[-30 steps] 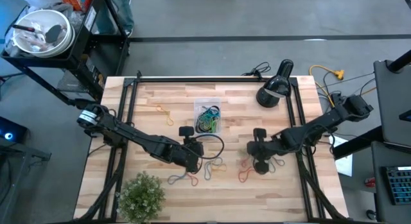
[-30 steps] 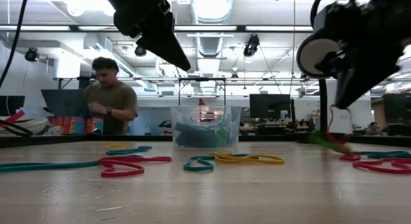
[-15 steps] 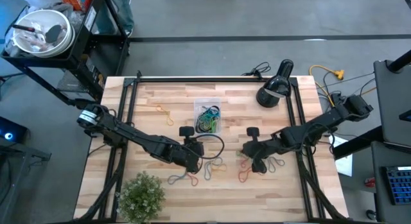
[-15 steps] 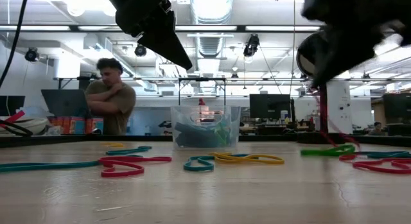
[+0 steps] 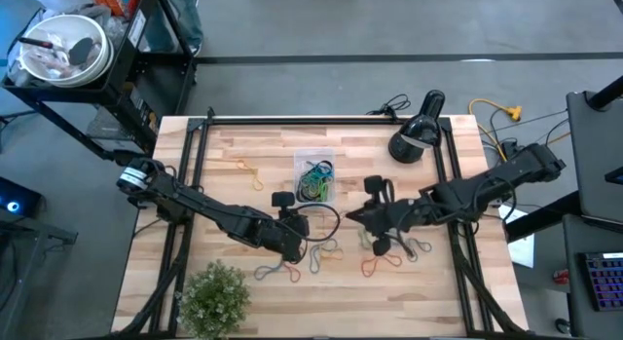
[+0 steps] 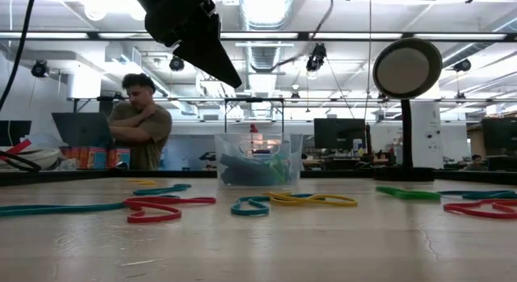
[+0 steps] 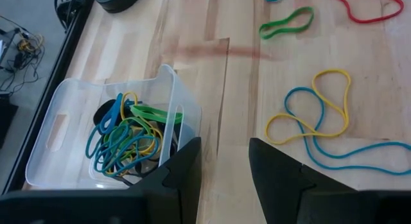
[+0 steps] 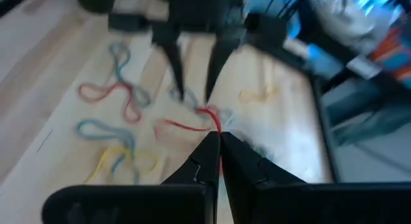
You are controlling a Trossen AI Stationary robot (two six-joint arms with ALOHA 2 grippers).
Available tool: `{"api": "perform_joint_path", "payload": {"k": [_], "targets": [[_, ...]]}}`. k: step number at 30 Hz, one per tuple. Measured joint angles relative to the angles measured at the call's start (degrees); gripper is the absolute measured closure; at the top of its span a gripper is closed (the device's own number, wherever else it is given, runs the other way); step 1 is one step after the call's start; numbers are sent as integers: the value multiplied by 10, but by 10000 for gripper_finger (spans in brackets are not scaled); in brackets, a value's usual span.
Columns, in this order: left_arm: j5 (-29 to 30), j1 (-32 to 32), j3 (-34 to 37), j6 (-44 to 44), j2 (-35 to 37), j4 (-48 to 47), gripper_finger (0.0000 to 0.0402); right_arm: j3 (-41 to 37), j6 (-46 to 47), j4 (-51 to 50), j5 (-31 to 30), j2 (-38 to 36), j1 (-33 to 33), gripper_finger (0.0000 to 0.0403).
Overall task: Pick and place rubber bands into bin
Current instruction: Put the red rubber band into the transparent bin
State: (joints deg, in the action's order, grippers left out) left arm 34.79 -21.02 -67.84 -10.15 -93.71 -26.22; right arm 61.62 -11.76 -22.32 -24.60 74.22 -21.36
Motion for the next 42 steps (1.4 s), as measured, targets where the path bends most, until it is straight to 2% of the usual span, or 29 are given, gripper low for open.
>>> {"api": "perform_joint_path", "payload": {"k": [9,14,21,27,42], "targets": [[-1,-1,0,0,0,-1,288,60,-87,9,-11,2,57,394],[-1,-4,0,0,0,-1,288,55,-107,29,-6,2,103,394],[-1,-5,0,0,0,0,288,24,-117,101,41,14,176,394],[-1,-5,0,1,0,-2,288,3,-127,194,63,69,222,394],[-3,-8,8,6,1,-23,288,52,-91,209,66,255,280,394]]}}
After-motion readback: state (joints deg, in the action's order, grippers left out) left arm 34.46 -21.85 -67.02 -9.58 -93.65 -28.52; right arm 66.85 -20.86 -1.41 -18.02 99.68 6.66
